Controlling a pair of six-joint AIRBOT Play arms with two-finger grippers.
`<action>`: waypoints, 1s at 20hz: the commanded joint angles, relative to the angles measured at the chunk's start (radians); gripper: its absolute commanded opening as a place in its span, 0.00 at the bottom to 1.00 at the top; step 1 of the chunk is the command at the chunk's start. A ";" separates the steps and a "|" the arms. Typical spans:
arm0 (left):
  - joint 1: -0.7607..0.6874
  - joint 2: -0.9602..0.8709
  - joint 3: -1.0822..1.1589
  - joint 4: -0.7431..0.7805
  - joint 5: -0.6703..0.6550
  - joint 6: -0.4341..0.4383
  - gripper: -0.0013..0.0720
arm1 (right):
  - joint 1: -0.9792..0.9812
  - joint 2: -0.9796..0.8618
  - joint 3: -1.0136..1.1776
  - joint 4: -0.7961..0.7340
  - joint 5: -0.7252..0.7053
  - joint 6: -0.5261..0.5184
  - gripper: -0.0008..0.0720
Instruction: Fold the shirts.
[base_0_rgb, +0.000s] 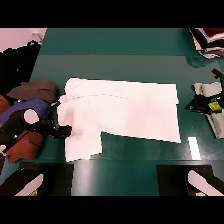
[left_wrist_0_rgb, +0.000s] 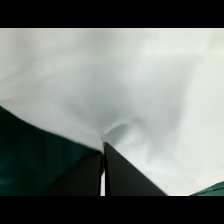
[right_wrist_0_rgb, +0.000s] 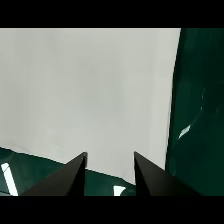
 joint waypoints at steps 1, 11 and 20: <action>0.000 0.012 0.042 -0.018 -0.022 0.026 0.05 | -0.076 0.003 -0.063 -0.005 0.059 -0.016 0.49; 0.000 0.031 0.132 -0.017 0.016 0.026 0.05 | -0.272 0.002 -0.517 0.006 -0.100 -0.061 0.62; 0.000 0.031 0.132 -0.016 0.038 0.026 0.05 | -0.222 0.002 -0.540 0.084 -0.162 -0.098 0.16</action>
